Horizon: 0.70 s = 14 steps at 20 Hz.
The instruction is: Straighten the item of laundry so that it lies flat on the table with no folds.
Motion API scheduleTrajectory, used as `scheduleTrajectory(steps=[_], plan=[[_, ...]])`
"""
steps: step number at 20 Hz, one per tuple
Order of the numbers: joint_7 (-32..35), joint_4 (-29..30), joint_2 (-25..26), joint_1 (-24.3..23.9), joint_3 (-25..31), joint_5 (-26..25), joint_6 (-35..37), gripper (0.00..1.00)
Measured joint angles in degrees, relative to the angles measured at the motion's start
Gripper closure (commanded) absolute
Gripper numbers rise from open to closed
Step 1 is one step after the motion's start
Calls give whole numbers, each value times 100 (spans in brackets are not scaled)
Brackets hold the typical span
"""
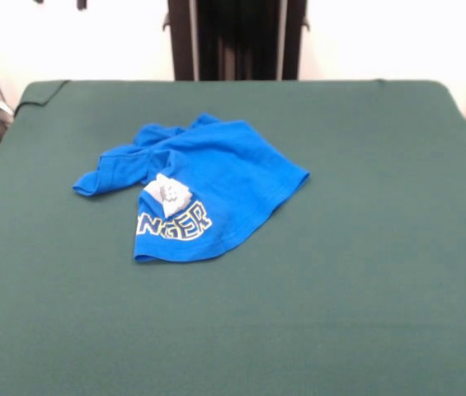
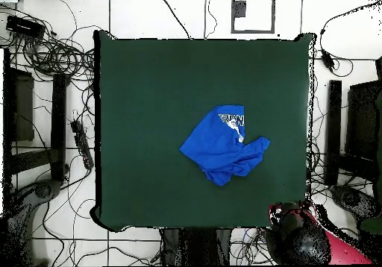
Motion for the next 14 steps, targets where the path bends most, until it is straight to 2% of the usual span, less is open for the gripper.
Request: scheduleTrajectory(steps=[5,14], plan=[[0,-4,813,-190,3,-191,-512,0],[0,-14,2495,-512,13,-544,-1879,0]])
